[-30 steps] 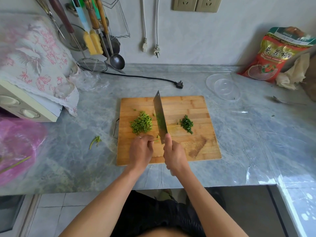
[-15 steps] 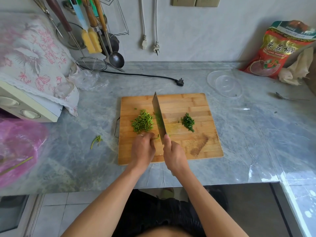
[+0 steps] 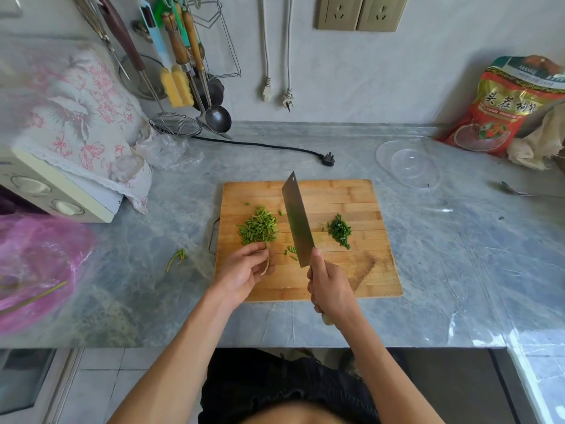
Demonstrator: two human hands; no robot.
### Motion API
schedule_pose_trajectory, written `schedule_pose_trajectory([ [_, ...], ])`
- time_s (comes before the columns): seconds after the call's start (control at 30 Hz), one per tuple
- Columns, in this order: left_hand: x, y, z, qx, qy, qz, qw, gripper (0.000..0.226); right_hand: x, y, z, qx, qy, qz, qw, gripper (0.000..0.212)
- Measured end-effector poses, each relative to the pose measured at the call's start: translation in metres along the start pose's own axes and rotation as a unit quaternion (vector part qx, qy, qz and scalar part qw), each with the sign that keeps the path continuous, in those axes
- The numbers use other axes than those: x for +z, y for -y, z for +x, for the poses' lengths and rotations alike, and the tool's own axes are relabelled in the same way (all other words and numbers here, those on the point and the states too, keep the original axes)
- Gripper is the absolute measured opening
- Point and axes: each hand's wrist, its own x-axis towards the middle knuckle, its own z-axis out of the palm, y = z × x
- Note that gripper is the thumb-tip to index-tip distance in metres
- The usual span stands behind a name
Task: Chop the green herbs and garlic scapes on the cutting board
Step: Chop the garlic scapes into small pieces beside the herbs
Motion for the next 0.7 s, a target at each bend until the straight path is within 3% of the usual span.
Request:
schedule_pose_trajectory([
  [0.1,-0.002,0.005,0.005,0.1,-0.059,0.217,0.969,0.016,-0.002,-0.002,0.0,-0.015,0.004,-0.024,1.0,0.059],
  [0.2,-0.002,0.008,0.009,0.218,-0.066,0.427,0.875,0.012,-0.002,-0.007,0.0,-0.019,0.002,-0.037,0.999,0.06],
  [0.37,-0.004,0.016,0.01,0.3,-0.036,0.576,0.76,0.011,0.002,-0.013,-0.006,-0.019,-0.001,-0.035,0.999,0.062],
  [0.53,-0.024,0.023,0.011,0.32,-0.033,0.618,0.717,0.01,0.012,-0.015,-0.018,0.007,-0.001,-0.026,1.0,0.064],
  [0.7,-0.048,0.018,0.009,0.337,-0.026,0.624,0.704,0.006,0.033,-0.017,-0.035,0.008,-0.003,-0.075,0.997,0.076],
])
